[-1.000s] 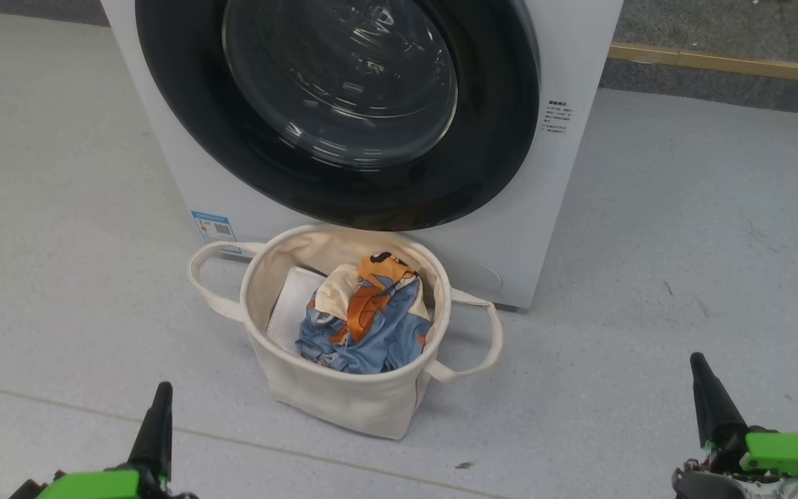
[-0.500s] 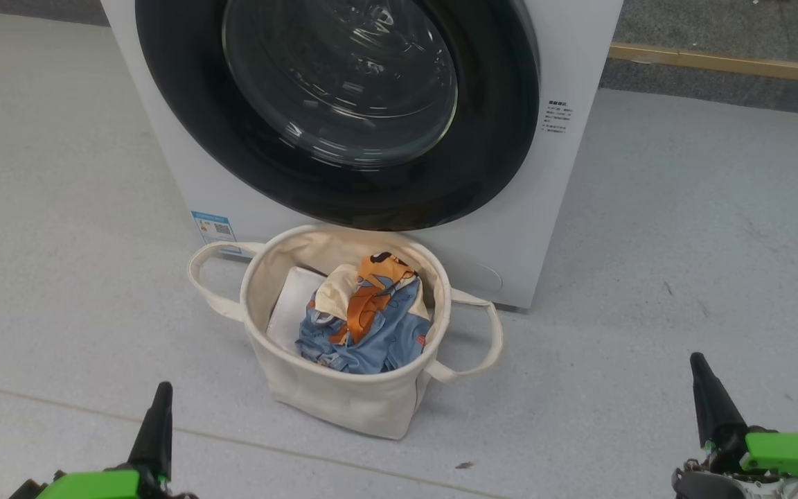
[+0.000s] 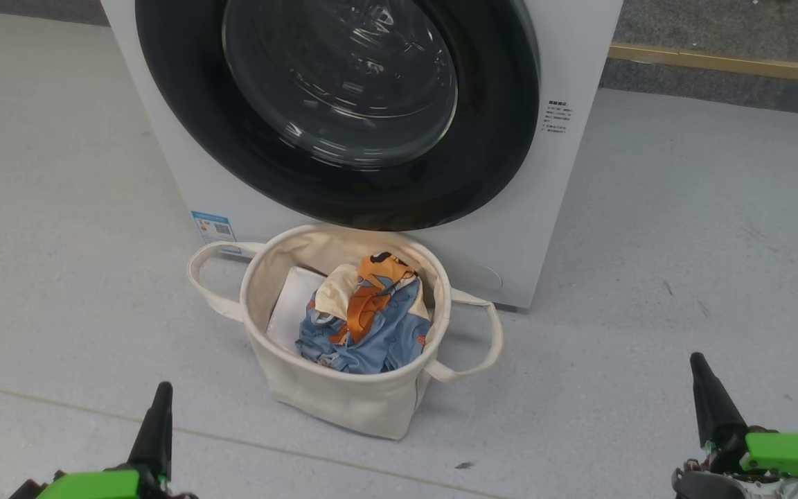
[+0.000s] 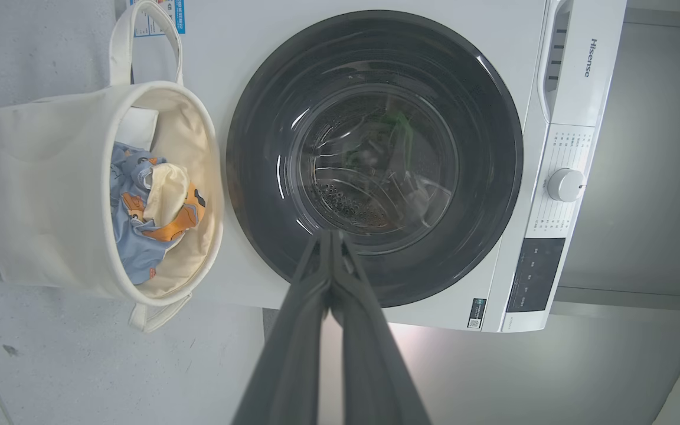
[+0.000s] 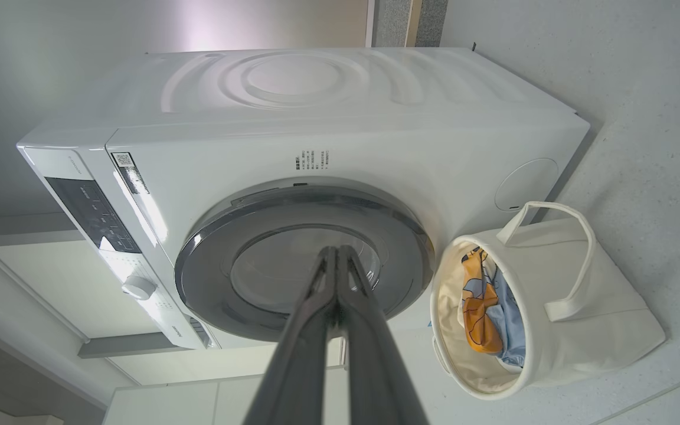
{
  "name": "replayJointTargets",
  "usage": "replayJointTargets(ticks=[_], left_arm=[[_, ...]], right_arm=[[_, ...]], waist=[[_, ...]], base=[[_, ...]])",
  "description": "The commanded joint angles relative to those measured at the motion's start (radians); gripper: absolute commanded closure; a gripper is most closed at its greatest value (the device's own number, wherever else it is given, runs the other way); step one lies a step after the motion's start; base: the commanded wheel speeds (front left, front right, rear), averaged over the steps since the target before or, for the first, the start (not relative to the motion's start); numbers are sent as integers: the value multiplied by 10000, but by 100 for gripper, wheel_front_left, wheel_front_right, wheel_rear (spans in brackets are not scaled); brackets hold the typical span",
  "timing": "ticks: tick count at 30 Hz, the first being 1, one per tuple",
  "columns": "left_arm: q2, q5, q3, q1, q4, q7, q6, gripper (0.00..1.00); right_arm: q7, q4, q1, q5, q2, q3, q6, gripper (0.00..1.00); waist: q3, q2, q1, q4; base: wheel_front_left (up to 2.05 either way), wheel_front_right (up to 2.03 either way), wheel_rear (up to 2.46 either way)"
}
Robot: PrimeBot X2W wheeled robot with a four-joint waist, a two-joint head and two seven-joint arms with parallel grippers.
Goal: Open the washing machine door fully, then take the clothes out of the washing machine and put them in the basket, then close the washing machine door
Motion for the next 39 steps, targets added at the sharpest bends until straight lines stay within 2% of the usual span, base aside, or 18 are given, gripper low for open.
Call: replayJointTargets(ticks=[1,39], left_arm=[[58,-32,339,-447,-266,79,-71,100],[58,-32,339,-447,-266,79,-71,100]], right_arm=[[84,-313,-489,58,-116,199,2,100],[84,-313,-489,58,-116,199,2,100]], waist=[[0,0,0,0],[0,0,0,0]], base=[[0,0,0],[0,0,0]])
